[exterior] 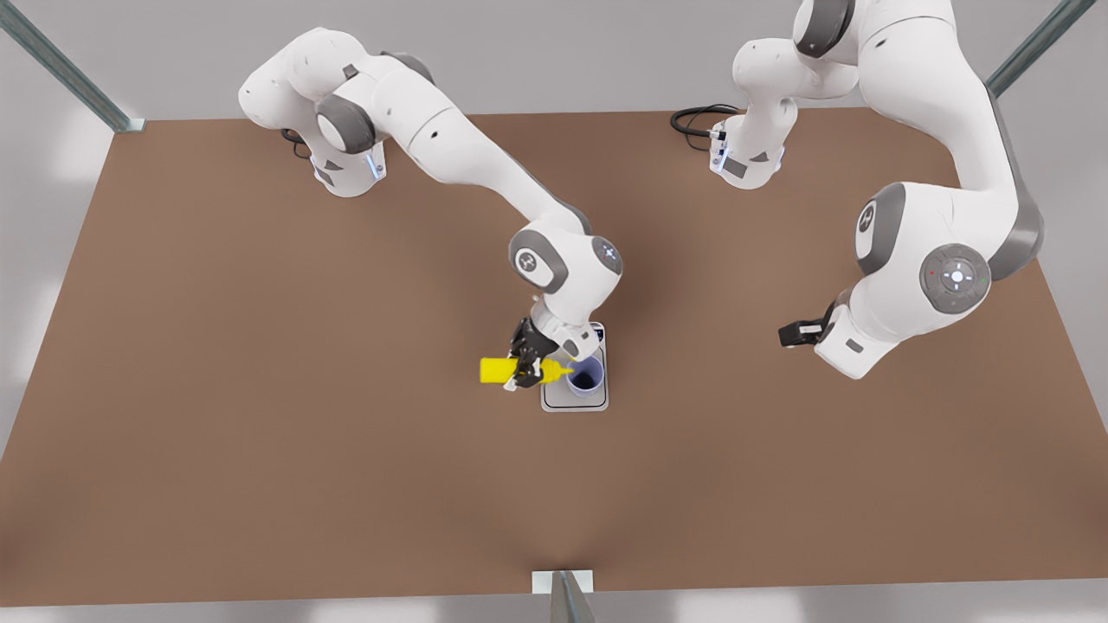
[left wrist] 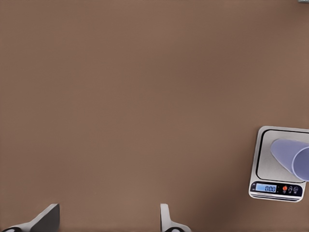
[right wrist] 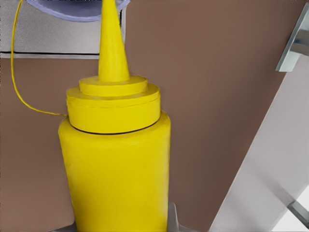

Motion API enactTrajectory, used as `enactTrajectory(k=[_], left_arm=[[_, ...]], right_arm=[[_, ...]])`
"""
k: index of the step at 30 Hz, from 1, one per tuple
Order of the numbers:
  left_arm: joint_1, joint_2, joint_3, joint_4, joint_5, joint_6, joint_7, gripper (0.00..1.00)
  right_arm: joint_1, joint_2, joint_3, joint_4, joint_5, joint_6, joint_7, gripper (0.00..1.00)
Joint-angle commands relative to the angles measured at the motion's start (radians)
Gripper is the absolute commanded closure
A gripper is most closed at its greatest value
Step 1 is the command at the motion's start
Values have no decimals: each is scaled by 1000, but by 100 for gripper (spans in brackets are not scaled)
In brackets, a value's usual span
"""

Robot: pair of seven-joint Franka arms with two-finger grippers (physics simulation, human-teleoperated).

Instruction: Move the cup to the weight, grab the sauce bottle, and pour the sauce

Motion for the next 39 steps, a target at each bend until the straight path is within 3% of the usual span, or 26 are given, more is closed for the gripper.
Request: enactTrajectory(k=[1, 12, 16, 20, 23, 27, 32, 39], left_arm=[[0, 0, 0, 0, 0, 2, 2, 0], [1, 2, 0, 0, 0, 0, 2, 0], [5, 0, 2, 0, 0, -1, 2, 0], [5, 0, 3, 0, 0, 0, 0, 0], [5, 0, 3, 0, 0, 0, 0, 0], [5, 3, 3, 0, 15, 5, 0, 0], [-8, 5, -2, -1, 52, 11, -3, 0], [-15, 11, -3, -3, 54, 5, -35, 0]], right_arm=[[0, 1, 1, -1, -1, 0, 0, 45], [12, -2, 0, -2, -1, -1, -1, 45], [-49, -77, -17, -21, 81, -1, -6, 45], [-199, -241, -19, -206, 302, 186, -20, 44], [-245, -361, -17, -380, 315, 328, -24, 44], [-321, -407, -17, -464, 376, 385, -52, 44], [-526, -485, -19, -542, 669, 407, -569, 44], [-749, -389, -16, -549, 1094, 391, -1129, 44]])
